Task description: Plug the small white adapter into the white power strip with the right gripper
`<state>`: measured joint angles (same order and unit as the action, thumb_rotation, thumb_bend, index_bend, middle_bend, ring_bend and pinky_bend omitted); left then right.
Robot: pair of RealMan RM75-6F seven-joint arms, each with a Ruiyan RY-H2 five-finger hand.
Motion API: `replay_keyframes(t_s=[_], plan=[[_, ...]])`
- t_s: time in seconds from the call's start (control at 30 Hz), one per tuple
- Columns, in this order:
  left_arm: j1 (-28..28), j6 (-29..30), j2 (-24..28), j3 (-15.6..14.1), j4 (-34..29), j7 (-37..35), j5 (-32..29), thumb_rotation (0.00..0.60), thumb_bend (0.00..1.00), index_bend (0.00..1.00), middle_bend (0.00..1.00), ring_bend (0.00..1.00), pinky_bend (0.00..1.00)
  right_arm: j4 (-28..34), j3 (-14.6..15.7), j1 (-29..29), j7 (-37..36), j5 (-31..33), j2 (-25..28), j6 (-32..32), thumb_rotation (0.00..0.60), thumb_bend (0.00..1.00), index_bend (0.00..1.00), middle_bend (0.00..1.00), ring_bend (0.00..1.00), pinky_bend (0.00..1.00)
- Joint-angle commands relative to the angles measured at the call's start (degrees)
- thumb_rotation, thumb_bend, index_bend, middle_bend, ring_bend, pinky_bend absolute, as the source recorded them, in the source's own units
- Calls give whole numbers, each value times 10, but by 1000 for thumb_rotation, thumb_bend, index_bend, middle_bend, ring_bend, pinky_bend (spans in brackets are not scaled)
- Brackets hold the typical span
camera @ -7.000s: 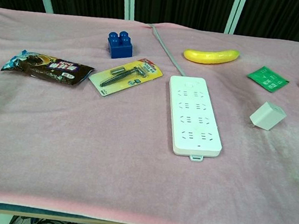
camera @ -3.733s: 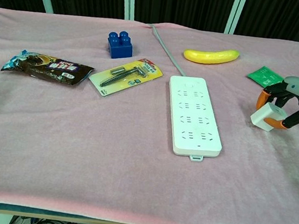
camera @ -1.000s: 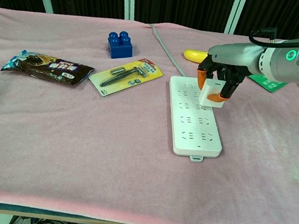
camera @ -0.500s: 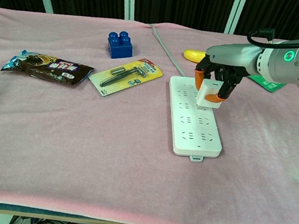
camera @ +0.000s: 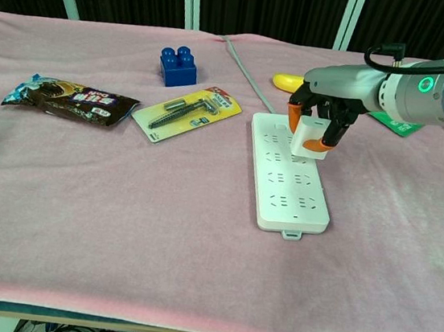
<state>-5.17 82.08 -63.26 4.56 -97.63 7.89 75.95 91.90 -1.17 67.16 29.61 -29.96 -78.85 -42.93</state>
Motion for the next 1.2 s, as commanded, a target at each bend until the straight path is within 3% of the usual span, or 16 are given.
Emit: replay_keyframes(t_s=[0.03,1.2], plan=[[0,0,0,0,0,0,-1,600,236,9,0,0,0,0,1,0,1,0,0,-1,600,429,566,573,548,390],[0,-3,2,0,-4,7,-7,600,236,9,0,0,0,-5,-1,-6,-8,-11,-7,-9,600,438,581,579,557,392]])
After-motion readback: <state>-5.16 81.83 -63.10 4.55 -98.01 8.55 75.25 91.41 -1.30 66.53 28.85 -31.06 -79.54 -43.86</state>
